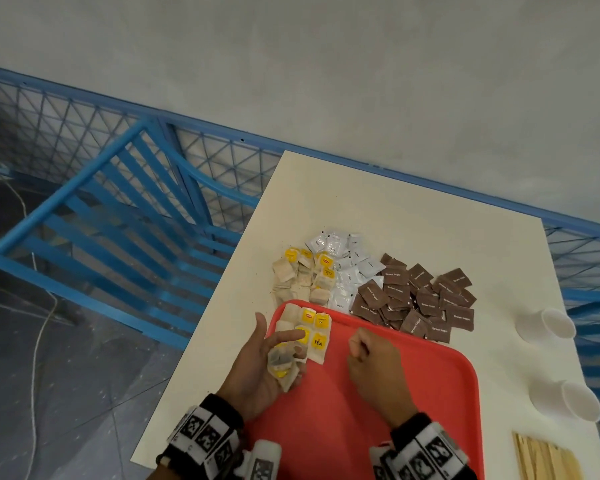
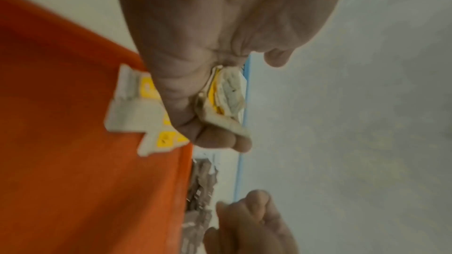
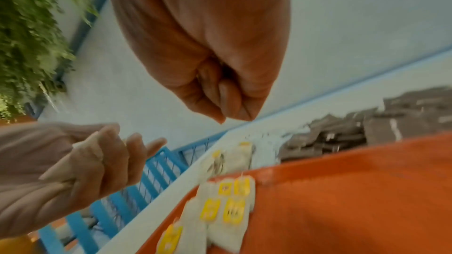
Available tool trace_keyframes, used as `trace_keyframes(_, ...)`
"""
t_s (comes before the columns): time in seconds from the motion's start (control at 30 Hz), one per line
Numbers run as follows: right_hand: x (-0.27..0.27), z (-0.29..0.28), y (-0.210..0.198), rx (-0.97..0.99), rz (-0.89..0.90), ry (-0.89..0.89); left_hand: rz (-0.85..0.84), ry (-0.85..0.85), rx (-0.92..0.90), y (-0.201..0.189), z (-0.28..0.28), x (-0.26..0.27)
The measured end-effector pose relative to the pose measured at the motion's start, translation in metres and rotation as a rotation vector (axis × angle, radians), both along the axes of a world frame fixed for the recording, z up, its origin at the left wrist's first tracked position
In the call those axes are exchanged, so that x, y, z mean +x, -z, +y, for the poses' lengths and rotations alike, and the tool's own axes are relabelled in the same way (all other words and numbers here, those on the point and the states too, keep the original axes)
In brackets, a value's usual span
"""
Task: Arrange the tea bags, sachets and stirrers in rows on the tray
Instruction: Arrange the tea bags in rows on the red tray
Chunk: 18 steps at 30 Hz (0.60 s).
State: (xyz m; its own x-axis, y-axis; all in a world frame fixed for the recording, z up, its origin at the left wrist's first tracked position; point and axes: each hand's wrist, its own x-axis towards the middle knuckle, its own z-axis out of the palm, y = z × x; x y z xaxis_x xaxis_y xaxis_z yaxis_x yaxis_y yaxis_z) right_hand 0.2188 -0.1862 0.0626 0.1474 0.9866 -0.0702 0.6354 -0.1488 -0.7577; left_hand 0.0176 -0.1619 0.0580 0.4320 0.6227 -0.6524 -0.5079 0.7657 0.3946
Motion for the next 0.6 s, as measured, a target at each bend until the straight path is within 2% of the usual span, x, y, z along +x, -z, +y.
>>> trace_keyframes(0.1, 0.016, -0.013, -0.024, 0.054, -0.016, -0.033, -0.142, 0.011, -0.030, -0.015, 0.000, 0.015)
trace_keyframes(0.23, 0.016, -0.031, -0.057, 0.222, -0.027, -0.257, -0.071, 0.053, 0.000, -0.032, -0.002, 0.044)
trace_keyframes(0.3, 0.019, -0.038, -0.059, 0.233, -0.080, -0.405, -0.041, 0.104, 0.041, -0.035, -0.004, 0.056)
trace_keyframes(0.37, 0.025, -0.043, -0.056, 0.205, -0.121, -0.458, -0.041, 0.130, 0.036, -0.041, -0.006, 0.065)
trace_keyframes(0.43, 0.034, -0.046, -0.055, 0.229, -0.128, -0.394, -0.044, 0.143, 0.024, -0.049, -0.009, 0.071)
trace_keyframes(0.5, 0.044, -0.050, -0.057, 0.257, -0.058, -0.294, -0.030, 0.175, 0.028, -0.055, -0.011, 0.072)
trace_keyframes(0.6, 0.052, -0.053, -0.068, 0.204, 0.213, -0.152, -0.024, 0.219, 0.049, -0.058, -0.013, 0.070)
